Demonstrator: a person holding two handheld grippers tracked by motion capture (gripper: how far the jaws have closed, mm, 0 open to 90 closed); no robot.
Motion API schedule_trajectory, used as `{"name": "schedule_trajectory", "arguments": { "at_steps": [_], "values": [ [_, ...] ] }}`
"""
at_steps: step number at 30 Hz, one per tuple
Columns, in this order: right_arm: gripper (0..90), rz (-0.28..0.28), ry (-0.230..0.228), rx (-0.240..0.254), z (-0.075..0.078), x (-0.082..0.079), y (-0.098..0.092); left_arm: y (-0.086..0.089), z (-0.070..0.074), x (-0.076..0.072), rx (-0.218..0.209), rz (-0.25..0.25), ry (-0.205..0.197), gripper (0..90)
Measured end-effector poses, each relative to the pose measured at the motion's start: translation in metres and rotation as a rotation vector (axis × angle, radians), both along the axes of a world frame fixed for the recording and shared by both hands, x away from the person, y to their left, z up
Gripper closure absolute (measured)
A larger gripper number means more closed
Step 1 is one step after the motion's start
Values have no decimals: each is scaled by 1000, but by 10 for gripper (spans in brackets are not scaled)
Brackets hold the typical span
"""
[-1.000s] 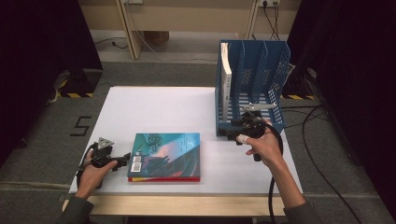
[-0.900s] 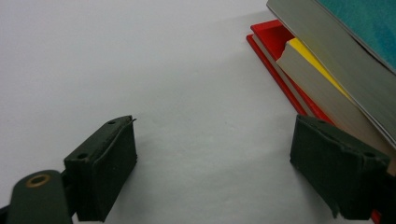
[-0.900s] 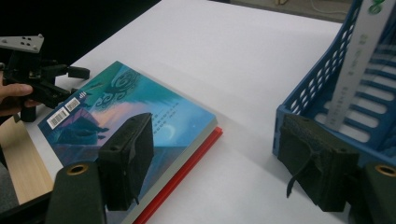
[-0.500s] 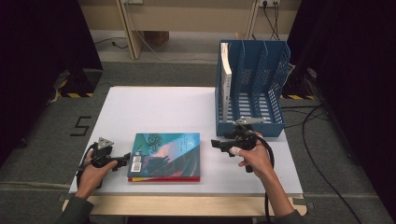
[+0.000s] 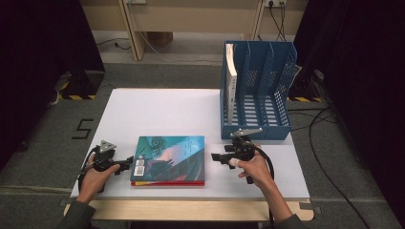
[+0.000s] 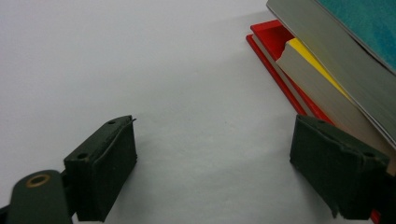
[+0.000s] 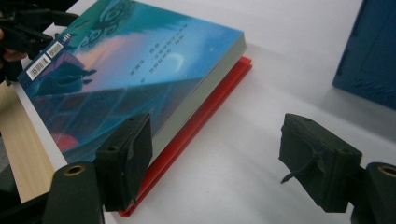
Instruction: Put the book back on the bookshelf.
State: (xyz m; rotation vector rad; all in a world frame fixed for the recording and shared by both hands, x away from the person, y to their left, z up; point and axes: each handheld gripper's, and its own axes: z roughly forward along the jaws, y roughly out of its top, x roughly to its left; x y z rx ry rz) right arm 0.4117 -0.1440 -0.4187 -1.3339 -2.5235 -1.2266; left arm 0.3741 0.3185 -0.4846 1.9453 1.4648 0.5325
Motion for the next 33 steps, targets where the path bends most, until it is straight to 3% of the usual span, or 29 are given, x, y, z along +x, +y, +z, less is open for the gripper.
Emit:
{"name": "schedule_trajectory", "arguments": {
  "at_steps": [8,13,19,22,23,28,31,33],
  "values": [
    [252,27,47,-12,-13,-3,9,1,1,0,-14,2,1,146],
    [250,35,57,-19,-16,-3,13,5,5,-4,-47,14,-2,150],
    [250,41,72,-7,-20,-3,16,4,17,-12,-82,27,-48,151],
    [250,50,80,-6,-22,-4,18,-2,19,-13,-123,-22,-44,151],
    [250,51,82,-5,-23,-4,19,-4,19,-14,-107,-33,-44,152],
    [252,53,82,2,-23,-4,20,-6,21,-16,-111,-49,-43,216],
    [252,55,86,-1,-23,-4,22,-8,24,-18,-136,-75,-32,354],
    [253,59,93,2,-24,-4,23,-11,26,-19,-119,-97,-34,467]
  ]
}}
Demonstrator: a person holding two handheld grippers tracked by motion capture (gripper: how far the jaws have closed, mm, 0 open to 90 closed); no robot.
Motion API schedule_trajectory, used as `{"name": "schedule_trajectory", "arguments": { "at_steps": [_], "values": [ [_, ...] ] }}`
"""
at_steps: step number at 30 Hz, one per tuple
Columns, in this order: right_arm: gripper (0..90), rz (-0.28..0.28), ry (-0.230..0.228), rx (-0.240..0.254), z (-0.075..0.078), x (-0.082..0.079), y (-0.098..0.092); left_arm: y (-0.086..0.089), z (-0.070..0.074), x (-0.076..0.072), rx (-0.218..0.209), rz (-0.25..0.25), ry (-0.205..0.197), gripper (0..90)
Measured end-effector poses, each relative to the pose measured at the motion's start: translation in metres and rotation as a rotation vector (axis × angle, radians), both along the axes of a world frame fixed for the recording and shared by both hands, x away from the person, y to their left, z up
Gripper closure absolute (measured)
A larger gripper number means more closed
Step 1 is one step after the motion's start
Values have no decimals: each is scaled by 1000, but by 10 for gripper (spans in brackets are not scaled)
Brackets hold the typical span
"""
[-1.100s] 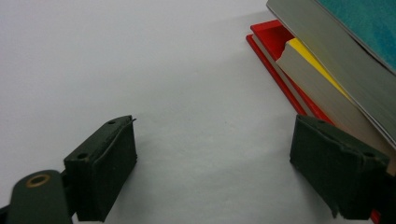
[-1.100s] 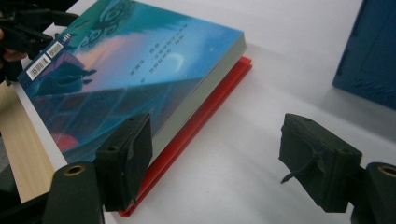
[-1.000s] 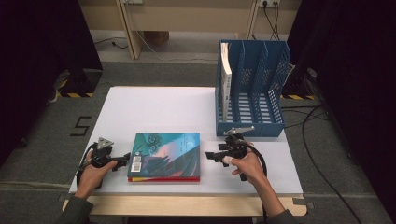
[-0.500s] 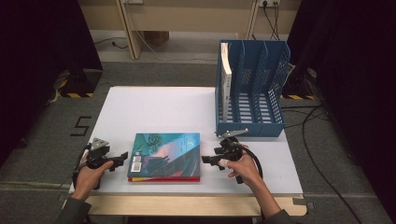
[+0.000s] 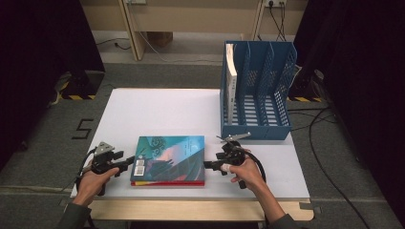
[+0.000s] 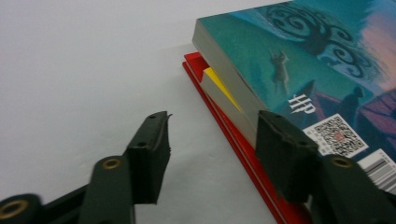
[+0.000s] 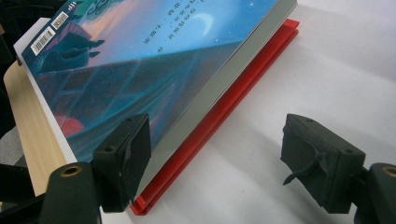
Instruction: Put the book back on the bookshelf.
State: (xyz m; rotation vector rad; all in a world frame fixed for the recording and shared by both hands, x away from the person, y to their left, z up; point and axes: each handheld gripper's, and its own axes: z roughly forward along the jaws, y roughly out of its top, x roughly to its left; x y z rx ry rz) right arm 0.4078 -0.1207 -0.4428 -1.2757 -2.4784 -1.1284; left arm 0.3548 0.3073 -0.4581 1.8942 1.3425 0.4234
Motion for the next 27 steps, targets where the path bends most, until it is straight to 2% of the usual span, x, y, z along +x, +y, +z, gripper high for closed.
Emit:
{"name": "schedule_trajectory", "arguments": {
  "at_steps": [2,7,9,20,22,25,26,27],
  "values": [
    [253,-1,-1,-1,-1,1,0,-2,1,-1,-4,-7,4,532],
    [254,-9,8,5,-3,3,-2,-3,3,-3,12,-20,0,552],
    [254,-11,9,8,-3,3,-2,-5,4,-5,26,-24,-5,598],
    [255,-15,24,35,-5,6,-3,-10,8,-10,62,-36,-26,623],
    [255,-19,29,38,-7,7,-4,-11,9,-11,71,-34,-30,624],
    [255,-26,25,32,-7,8,-5,-15,11,-14,81,-60,-32,616],
    [255,-31,25,27,-6,8,-7,-16,10,-14,89,-56,-36,587],
    [258,-41,18,28,-6,9,-10,-16,10,-14,98,-51,-40,497]
  ]
}}
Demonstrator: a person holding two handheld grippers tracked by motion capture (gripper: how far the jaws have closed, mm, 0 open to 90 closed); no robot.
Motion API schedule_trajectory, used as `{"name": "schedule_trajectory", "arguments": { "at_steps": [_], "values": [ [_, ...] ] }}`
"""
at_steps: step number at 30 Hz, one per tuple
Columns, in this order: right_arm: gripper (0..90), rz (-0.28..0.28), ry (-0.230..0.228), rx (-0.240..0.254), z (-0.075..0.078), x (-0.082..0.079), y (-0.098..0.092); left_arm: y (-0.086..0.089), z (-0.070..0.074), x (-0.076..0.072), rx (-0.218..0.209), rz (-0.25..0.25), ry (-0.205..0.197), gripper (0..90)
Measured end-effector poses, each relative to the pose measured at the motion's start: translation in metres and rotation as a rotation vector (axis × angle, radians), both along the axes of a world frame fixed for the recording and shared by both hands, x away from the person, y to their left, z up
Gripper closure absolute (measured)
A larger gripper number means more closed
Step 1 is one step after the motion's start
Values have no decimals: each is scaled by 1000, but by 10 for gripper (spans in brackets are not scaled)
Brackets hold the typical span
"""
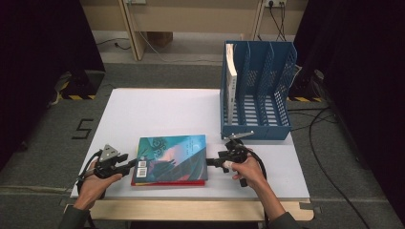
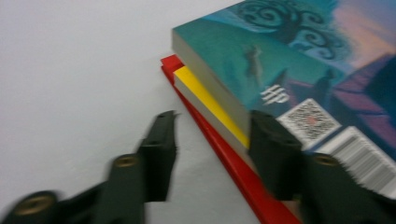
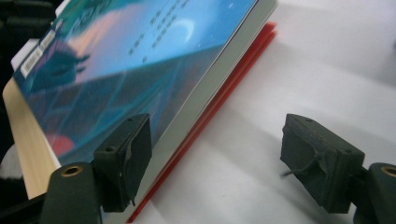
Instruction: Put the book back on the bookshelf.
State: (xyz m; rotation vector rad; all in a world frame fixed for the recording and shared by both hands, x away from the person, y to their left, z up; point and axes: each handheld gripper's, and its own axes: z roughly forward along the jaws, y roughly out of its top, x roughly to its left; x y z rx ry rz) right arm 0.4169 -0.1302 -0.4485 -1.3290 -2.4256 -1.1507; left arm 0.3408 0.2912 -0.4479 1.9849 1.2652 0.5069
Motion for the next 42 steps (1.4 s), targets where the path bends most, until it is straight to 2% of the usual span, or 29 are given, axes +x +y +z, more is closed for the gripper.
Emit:
{"name": "schedule_trajectory", "arguments": {
  "at_steps": [1,3,9,10,15,17,24,28,32,37,39,40,42],
  "values": [
    [269,-15,-1,17,1,0,-2,0,1,0,-5,-6,6,427],
    [271,-8,9,64,3,0,-2,-5,2,-2,6,-24,1,444],
    [268,28,24,43,-3,0,7,-16,3,-4,15,-62,-1,435],
    [267,27,29,46,-5,1,8,-17,3,-4,23,-63,-2,386],
    [262,33,47,61,-7,3,10,-15,2,-3,9,-52,4,367],
    [262,29,61,73,-9,5,11,-13,0,-1,5,-40,7,303],
    [220,43,76,85,-12,9,22,-11,-1,0,-2,-20,12,230],
    [188,53,94,123,-19,12,27,-10,-3,1,-2,-8,11,181],
    [230,54,104,144,-21,15,28,-10,-3,2,-5,-7,9,174],
    [334,54,56,125,-13,14,25,-10,-3,1,-9,-13,16,188],
    [410,87,20,94,-6,14,25,-11,-2,1,-11,-31,22,236],
    [451,85,2,91,-3,14,24,-11,-2,1,-9,-32,19,250],
    [479,96,-27,89,3,14,24,-11,-2,0,-9,-32,14,250]
  ]
}}
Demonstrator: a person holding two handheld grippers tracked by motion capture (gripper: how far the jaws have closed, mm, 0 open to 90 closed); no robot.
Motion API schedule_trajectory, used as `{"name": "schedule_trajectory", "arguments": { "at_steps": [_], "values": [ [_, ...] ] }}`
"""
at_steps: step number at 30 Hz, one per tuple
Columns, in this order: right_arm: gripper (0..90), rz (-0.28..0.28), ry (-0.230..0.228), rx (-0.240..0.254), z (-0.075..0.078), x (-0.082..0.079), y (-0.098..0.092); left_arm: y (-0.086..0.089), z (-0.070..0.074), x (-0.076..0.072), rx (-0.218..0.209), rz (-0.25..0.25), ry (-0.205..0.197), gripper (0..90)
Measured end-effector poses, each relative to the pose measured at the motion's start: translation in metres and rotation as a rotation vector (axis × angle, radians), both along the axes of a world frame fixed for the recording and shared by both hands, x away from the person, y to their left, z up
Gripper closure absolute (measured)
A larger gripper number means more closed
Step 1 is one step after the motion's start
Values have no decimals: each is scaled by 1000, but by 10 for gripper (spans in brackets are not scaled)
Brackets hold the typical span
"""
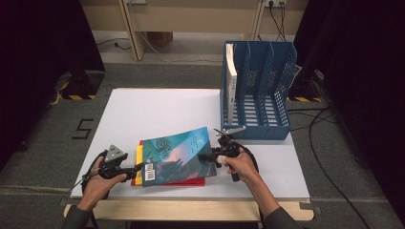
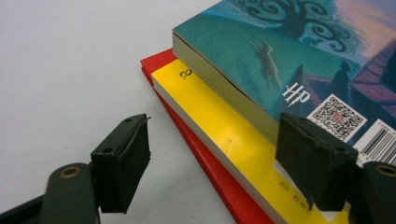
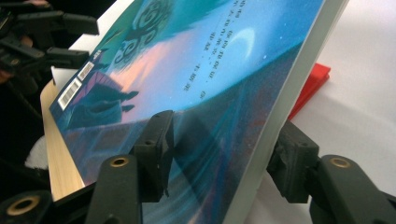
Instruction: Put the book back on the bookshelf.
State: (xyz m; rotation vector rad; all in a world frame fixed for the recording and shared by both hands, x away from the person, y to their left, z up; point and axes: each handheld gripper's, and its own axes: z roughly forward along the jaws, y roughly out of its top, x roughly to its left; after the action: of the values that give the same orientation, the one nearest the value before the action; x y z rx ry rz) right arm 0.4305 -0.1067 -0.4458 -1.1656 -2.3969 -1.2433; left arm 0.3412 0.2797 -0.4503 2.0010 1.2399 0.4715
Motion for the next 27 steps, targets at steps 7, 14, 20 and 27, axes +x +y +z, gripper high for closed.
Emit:
{"name": "schedule_trajectory", "arguments": {
  "at_steps": [7,14,20,27],
  "values": [
    [559,23,-4,59,13,7,-3,0,0,0,-5,-16,0,294],
    [599,67,30,74,34,19,4,-2,0,-1,-2,-21,-10,329],
    [643,102,74,53,35,21,18,-2,-1,0,1,-23,-20,304],
    [702,111,15,46,56,24,22,0,-4,3,-15,3,-32,157]
  ]
}}
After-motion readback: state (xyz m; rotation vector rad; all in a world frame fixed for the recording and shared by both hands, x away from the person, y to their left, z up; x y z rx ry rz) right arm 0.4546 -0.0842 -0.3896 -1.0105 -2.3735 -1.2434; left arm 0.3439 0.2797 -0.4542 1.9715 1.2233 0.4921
